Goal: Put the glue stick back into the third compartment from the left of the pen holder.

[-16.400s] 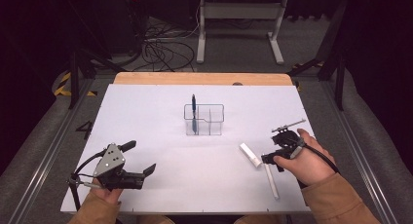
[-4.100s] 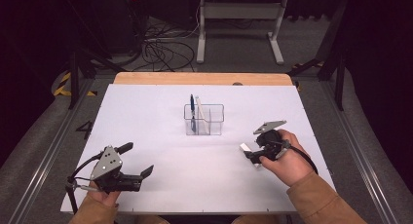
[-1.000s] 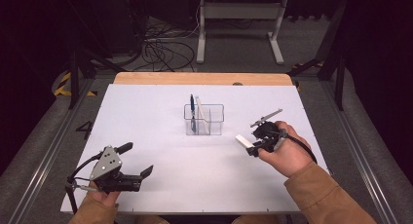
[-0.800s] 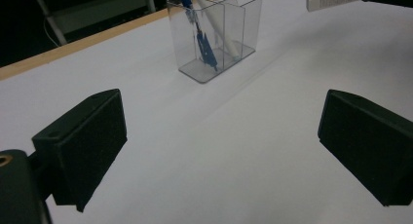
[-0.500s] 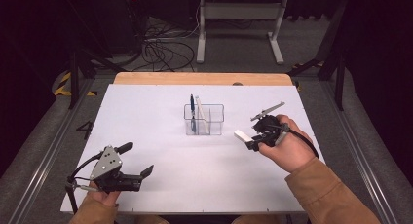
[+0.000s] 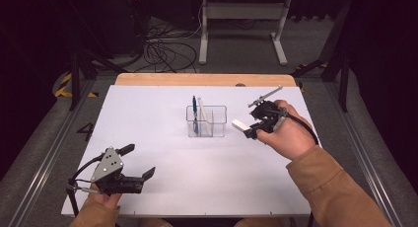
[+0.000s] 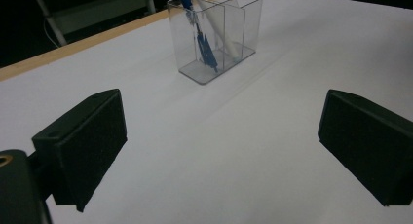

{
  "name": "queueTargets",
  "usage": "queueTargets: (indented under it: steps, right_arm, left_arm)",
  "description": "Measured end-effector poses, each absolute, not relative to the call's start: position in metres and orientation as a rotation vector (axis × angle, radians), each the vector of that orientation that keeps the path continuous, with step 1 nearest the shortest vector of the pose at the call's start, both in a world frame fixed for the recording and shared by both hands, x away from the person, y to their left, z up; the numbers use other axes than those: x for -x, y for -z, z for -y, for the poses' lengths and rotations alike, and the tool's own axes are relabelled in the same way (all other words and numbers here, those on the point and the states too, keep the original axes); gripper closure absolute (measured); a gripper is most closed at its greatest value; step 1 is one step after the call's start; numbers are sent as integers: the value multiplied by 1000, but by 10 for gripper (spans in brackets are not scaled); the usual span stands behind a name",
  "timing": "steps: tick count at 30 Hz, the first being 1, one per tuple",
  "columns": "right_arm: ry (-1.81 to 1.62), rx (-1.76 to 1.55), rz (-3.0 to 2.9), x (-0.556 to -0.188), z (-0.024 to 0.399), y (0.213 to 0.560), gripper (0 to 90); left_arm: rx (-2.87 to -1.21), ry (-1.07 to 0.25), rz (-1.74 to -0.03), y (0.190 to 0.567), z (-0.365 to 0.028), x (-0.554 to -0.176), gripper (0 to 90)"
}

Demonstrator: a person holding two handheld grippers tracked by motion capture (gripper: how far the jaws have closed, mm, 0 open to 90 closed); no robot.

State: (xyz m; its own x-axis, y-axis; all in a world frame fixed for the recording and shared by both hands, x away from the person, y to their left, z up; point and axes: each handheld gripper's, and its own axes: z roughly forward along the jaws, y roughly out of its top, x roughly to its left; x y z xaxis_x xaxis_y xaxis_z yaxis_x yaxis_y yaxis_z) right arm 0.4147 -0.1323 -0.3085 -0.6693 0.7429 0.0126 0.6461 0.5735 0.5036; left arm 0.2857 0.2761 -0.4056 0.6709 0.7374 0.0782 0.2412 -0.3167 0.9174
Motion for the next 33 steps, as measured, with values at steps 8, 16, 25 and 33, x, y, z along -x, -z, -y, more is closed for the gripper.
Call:
queueTargets:
  steps: [8, 16, 25, 33]
  right_arm:
    - [-700, -1145, -2609, -426, 119, 300, 677]
    - [-686, -1134, -2619, -438, 105, 295, 677]
    - [-669, -1148, -2621, -450, 94, 295, 677]
    - [-647, -1146, -2629, -459, 84, 297, 677]
  left_arm:
    - [-1874, -614, -770, 406, -276, -286, 46]
    - [-1873, -611, -770, 406, -277, -286, 46]
    - [-1872, -613, -769, 406, -277, -286, 46]
    - [-1871, -613, -768, 406, -277, -286, 46]
